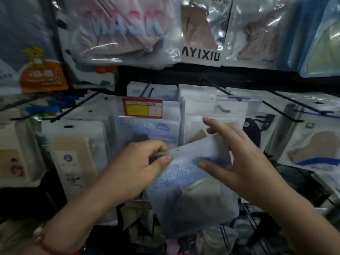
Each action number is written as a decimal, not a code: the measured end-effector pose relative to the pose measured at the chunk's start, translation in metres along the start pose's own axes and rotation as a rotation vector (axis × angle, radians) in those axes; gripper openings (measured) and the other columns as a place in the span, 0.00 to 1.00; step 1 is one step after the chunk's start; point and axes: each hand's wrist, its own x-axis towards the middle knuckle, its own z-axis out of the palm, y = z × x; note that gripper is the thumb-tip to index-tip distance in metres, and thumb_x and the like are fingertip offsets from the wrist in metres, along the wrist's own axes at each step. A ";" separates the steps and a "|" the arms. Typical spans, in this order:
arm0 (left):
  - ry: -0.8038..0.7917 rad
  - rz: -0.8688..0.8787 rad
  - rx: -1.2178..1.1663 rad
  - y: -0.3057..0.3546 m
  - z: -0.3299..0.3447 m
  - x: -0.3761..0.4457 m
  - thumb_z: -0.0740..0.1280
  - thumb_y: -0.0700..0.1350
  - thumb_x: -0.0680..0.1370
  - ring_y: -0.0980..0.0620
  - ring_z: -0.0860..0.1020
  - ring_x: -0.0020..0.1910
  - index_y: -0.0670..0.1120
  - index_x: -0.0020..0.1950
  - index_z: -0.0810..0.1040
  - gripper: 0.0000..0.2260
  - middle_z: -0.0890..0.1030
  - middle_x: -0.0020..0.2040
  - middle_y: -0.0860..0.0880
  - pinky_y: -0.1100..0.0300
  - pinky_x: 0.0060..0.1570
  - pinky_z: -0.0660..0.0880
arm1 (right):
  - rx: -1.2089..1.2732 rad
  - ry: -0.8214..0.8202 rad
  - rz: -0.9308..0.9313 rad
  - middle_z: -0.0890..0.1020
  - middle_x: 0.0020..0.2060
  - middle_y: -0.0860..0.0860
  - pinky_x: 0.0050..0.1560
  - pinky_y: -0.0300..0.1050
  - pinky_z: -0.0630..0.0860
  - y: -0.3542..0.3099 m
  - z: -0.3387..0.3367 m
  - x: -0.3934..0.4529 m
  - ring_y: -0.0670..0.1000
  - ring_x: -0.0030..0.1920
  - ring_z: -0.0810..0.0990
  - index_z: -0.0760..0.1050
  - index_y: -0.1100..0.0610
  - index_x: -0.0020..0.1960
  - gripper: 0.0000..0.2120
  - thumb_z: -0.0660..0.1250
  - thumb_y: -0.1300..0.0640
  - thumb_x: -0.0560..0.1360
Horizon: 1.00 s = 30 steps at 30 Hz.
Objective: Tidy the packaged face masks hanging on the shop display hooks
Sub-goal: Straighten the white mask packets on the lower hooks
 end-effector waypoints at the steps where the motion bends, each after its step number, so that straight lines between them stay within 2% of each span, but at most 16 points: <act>1: -0.004 -0.014 -0.001 -0.001 -0.003 -0.001 0.69 0.50 0.79 0.62 0.80 0.41 0.54 0.42 0.78 0.06 0.82 0.41 0.59 0.70 0.37 0.70 | -0.098 -0.025 -0.070 0.69 0.59 0.36 0.54 0.35 0.71 -0.005 0.002 0.008 0.40 0.58 0.72 0.62 0.36 0.72 0.30 0.66 0.39 0.72; 4: 0.005 -0.043 0.040 -0.008 -0.014 -0.003 0.70 0.53 0.77 0.63 0.79 0.41 0.55 0.42 0.79 0.05 0.81 0.40 0.61 0.66 0.37 0.72 | -0.266 -0.075 -0.169 0.75 0.51 0.39 0.49 0.43 0.73 -0.015 0.008 0.029 0.46 0.52 0.76 0.73 0.40 0.62 0.16 0.67 0.46 0.75; 7: 0.017 -0.079 0.064 -0.016 -0.024 -0.007 0.71 0.54 0.76 0.60 0.79 0.38 0.55 0.40 0.78 0.07 0.81 0.38 0.60 0.59 0.36 0.74 | -0.253 -0.132 -0.179 0.80 0.52 0.41 0.49 0.50 0.76 -0.023 0.018 0.039 0.50 0.53 0.79 0.75 0.42 0.59 0.12 0.68 0.49 0.77; 10: 0.045 -0.126 0.076 -0.024 -0.031 -0.009 0.73 0.56 0.73 0.58 0.77 0.34 0.54 0.40 0.77 0.09 0.80 0.36 0.55 0.55 0.35 0.73 | -0.297 -0.138 -0.224 0.83 0.50 0.43 0.41 0.45 0.74 -0.030 0.031 0.043 0.51 0.49 0.81 0.77 0.44 0.58 0.12 0.70 0.53 0.76; 12: 0.050 -0.138 0.068 -0.030 -0.036 -0.011 0.74 0.58 0.71 0.58 0.75 0.31 0.54 0.40 0.76 0.11 0.79 0.34 0.54 0.58 0.32 0.70 | -0.353 -0.121 -0.232 0.84 0.46 0.42 0.33 0.38 0.68 -0.034 0.035 0.046 0.49 0.42 0.82 0.79 0.44 0.56 0.14 0.74 0.56 0.73; 14: 0.055 -0.139 0.035 -0.036 -0.041 -0.011 0.75 0.59 0.69 0.59 0.72 0.28 0.52 0.39 0.74 0.14 0.77 0.31 0.53 0.63 0.30 0.67 | -0.375 -0.114 -0.211 0.84 0.46 0.41 0.31 0.34 0.63 -0.042 0.038 0.050 0.47 0.42 0.82 0.78 0.41 0.58 0.15 0.72 0.55 0.74; 15: 0.061 -0.142 0.012 -0.039 -0.044 -0.011 0.76 0.60 0.67 0.60 0.70 0.27 0.52 0.38 0.74 0.16 0.76 0.29 0.53 0.64 0.29 0.66 | -0.375 -0.106 -0.191 0.84 0.49 0.41 0.32 0.35 0.64 -0.046 0.040 0.053 0.47 0.46 0.82 0.77 0.39 0.60 0.14 0.68 0.53 0.77; 17: 0.069 -0.163 -0.019 -0.046 -0.049 -0.011 0.77 0.59 0.66 0.61 0.70 0.26 0.52 0.37 0.75 0.16 0.75 0.28 0.55 0.64 0.29 0.68 | -0.352 -0.122 -0.123 0.82 0.54 0.41 0.40 0.42 0.71 -0.048 0.043 0.060 0.47 0.51 0.80 0.74 0.39 0.63 0.12 0.61 0.49 0.81; 19: 0.058 -0.187 -0.035 -0.053 -0.056 -0.011 0.77 0.57 0.67 0.60 0.72 0.27 0.53 0.37 0.76 0.13 0.77 0.29 0.55 0.64 0.29 0.68 | -0.350 -0.112 -0.088 0.82 0.54 0.42 0.49 0.47 0.76 -0.050 0.049 0.065 0.50 0.52 0.81 0.74 0.41 0.62 0.11 0.60 0.49 0.81; 20: 0.042 -0.201 -0.042 -0.057 -0.060 -0.011 0.77 0.56 0.68 0.59 0.75 0.29 0.54 0.38 0.78 0.11 0.80 0.31 0.55 0.63 0.31 0.70 | -0.351 -0.090 -0.085 0.82 0.54 0.43 0.49 0.50 0.77 -0.051 0.052 0.067 0.50 0.51 0.81 0.75 0.43 0.61 0.11 0.60 0.49 0.81; 23: -0.009 -0.237 -0.073 -0.068 -0.073 -0.016 0.77 0.50 0.71 0.58 0.81 0.35 0.57 0.41 0.80 0.06 0.83 0.37 0.55 0.58 0.37 0.75 | -0.352 0.016 -0.098 0.82 0.51 0.45 0.42 0.50 0.78 -0.054 0.059 0.070 0.52 0.46 0.82 0.77 0.45 0.61 0.12 0.64 0.54 0.79; 26: 0.010 -0.254 -0.088 -0.081 -0.088 -0.023 0.77 0.47 0.71 0.56 0.82 0.36 0.56 0.40 0.81 0.07 0.84 0.37 0.52 0.56 0.39 0.76 | -0.410 0.146 -0.167 0.83 0.46 0.49 0.30 0.47 0.75 -0.050 0.063 0.071 0.54 0.38 0.82 0.76 0.52 0.65 0.21 0.71 0.62 0.73; 28: 0.038 -0.263 -0.060 -0.088 -0.094 -0.026 0.77 0.47 0.71 0.55 0.82 0.36 0.54 0.40 0.81 0.05 0.84 0.36 0.51 0.52 0.39 0.78 | -0.429 0.182 -0.220 0.83 0.43 0.52 0.28 0.46 0.74 -0.048 0.066 0.069 0.57 0.36 0.81 0.73 0.54 0.64 0.24 0.73 0.64 0.70; 30: 0.068 -0.256 -0.013 -0.092 -0.094 -0.029 0.76 0.49 0.73 0.56 0.82 0.35 0.51 0.38 0.81 0.06 0.84 0.36 0.52 0.54 0.37 0.78 | -0.443 0.232 -0.251 0.83 0.42 0.53 0.30 0.46 0.73 -0.049 0.068 0.066 0.58 0.36 0.80 0.71 0.55 0.64 0.26 0.74 0.65 0.69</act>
